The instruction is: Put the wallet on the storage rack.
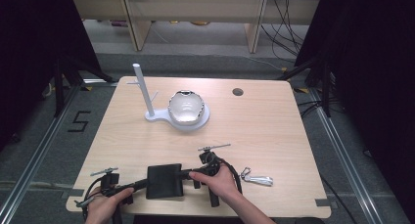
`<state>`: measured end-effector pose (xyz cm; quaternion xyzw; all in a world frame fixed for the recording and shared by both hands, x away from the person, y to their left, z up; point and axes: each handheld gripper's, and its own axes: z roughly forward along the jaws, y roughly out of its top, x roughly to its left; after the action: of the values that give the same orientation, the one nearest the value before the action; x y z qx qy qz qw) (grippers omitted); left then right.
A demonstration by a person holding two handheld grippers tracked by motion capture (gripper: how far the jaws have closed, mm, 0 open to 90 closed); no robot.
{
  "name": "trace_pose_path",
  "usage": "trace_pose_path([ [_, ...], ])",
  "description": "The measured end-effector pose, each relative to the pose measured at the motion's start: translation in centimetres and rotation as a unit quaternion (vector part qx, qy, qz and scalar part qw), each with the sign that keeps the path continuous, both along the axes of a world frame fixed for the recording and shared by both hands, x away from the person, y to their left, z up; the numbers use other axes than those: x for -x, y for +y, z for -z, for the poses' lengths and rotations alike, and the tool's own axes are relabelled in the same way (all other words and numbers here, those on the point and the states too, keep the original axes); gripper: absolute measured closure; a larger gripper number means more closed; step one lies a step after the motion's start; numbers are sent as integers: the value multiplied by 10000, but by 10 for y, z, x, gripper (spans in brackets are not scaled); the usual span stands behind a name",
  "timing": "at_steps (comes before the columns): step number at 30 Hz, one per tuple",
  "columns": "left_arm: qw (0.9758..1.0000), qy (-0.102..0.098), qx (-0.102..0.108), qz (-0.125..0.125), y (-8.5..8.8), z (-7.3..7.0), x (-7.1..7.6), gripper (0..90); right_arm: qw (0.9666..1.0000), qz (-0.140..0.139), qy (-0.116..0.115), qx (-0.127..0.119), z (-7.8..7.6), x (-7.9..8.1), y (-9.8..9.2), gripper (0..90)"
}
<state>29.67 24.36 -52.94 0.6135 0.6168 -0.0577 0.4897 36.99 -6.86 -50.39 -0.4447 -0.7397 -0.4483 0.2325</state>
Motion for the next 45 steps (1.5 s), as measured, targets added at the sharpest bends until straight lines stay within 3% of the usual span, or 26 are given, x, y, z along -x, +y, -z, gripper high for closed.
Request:
trace_pose_path([
  [2, 10000, 24, -2, -6, 1, 0, 0, 833, 9998, 177, 41, 44, 0, 0, 1, 581],
  [5, 10000, 46, 57, 51, 2, 0, 0, 832, 9998, 39, 18, -174, 0, 0, -1, 586],
  [6, 9999, 6, 125, -81, 1, 1, 0, 831, 9997, 41, 37, -251, -2, -1, 0, 600],
  [7, 9999, 6, 125, -81, 1, 1, 0, 831, 9993, 5, -215, -292, 0, -2, 0, 609],
  [10, 9997, -2, 185, -127, 0, 2, 1, 831, 9991, -72, -76, -414, -5, -2, 0, 639],
  [12, 9998, -18, 168, -92, 0, 2, 1, 832, 9992, -52, -11, -387, -6, -2, 1, 641],
  [14, 9995, 5, 270, -173, -1, 2, 1, 832, 9997, -4, -184, -183, -2, -3, 0, 640],
  [15, 9997, 34, 201, -116, -1, 2, 1, 833, 9998, -14, -3, -204, 0, -4, 0, 640],
  [17, 9997, 24, 235, -101, -1, 3, 1, 833, 9998, -34, -44, -189, 2, -4, -1, 641],
  [19, 9996, 11, 246, -140, -3, 4, 1, 833, 9998, 121, 141, -66, 1, -3, 0, 699],
  [21, 9996, 8, 245, -128, -3, 4, 1, 833, 9999, 81, 17, -81, 2, -4, -1, 734],
  [23, 9997, 10, 228, -104, -3, 3, 1, 833, 9999, 95, -58, 126, 0, -3, 0, 780],
  [28, 9996, -81, 260, -7, -5, 2, 3, 825, 9996, -50, 60, 268, -5, -6, 0, 828],
  [31, 9988, -358, 316, 85, -11, -2, 3, 811, 9987, -276, -225, 377, -19, -9, -4, 839],
  [32, 9974, -636, 216, 255, -16, -7, 1, 751, 9941, -389, -808, 602, -34, -13, -5, 842],
  [33, 9961, -823, 75, 300, -18, -10, 0, 692, 9909, -554, -987, 722, -44, -14, -6, 843],
  [35, 9911, -1280, -162, 341, -22, -16, -2, 552, 9802, -871, -1432, 1058, -68, -18, -7, 843],
  [36, 9911, -1280, -162, 341, -22, -16, -2, 512, 9706, -1070, -1713, 1310, -81, -20, -7, 843],
  [37, 9867, -1539, -403, 326, -23, -22, -2, 464, 9590, -1184, -2052, 1558, -95, -22, -9, 843],
  [38, 9842, -1656, -509, 356, -23, -24, -2, 437, 9418, -1369, -2449, 1851, -108, -24, -9, 842],
  [39, 9842, -1656, -509, 356, -23, -24, -2, 423, 9418, -1369, -2449, 1851, -108, -24, -9, 842],
  [41, 9808, -1782, -690, 380, -23, -25, -2, 410, 9112, -1708, -2943, 2322, -129, -29, -9, 842],
  [42, 9796, -1809, -773, 408, -23, -25, -3, 405, 8759, -2142, -3363, 2717, -145, -36, -10, 840],
  [43, 9783, -1859, -810, 429, -23, -24, -3, 405, 8759, -2142, -3363, 2717, -145, -36, -10, 840],
  [44, 9767, -1920, -845, 447, -23, -23, -4, 403, 8580, -2337, -3486, 2961, -151, -38, -9, 839],
  [45, 9757, -1948, -900, 434, -24, -22, -4, 395, 8252, -2847, -3652, 3233, -157, -42, -9, 838],
])
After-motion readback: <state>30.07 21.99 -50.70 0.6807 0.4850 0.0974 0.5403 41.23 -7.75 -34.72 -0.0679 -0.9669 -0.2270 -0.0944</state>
